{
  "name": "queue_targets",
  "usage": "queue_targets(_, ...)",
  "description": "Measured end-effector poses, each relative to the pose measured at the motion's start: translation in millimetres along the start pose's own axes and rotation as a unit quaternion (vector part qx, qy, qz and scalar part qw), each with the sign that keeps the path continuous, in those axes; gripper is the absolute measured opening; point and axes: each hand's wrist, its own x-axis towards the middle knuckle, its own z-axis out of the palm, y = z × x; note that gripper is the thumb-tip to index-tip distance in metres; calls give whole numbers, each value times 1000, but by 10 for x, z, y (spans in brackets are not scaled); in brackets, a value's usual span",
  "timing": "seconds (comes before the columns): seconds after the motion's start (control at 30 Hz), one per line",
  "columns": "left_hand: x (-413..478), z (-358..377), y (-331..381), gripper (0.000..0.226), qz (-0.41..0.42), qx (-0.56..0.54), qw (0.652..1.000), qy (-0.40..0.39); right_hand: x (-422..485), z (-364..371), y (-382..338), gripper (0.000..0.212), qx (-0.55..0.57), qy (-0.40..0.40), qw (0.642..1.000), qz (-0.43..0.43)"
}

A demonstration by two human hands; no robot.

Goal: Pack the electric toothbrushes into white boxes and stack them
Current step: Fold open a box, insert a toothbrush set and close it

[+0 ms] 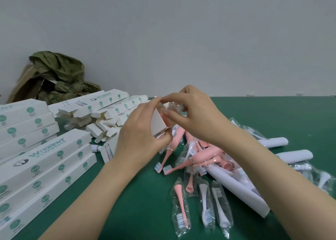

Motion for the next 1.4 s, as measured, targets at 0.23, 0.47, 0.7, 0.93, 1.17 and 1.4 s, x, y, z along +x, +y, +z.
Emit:
queue_targets(0.23, 10, -15, -7, 65, 3, 5, 1000, 24, 26, 12, 34, 23, 104, 114, 988, -6)
queue_targets(0.47, 14, -1, 17, 68, -1, -5, 1000, 6, -3, 204, 15, 17, -64, 46, 993, -87)
queue_targets(0.7, 29, -8, -77, 66, -4, 14, 1000, 5, 75, 21, 468, 26, 135, 88, 974, 160)
queue_targets(0.93, 26, -1, -99, 64, 0, 21, 1000, 6, -78, 448, 890, 38, -197, -150, 953, 173)
queue_targets(1.17, 27, -6, -108, 64, -3, 29, 1000, 6, -123, 521, 951, 30, -224, -201, 935, 187)
queue_targets(1.4, 32, -16, -113, 66, 0, 21, 1000, 4, 47, 183, 727, 5, -6, 71, 976, 205)
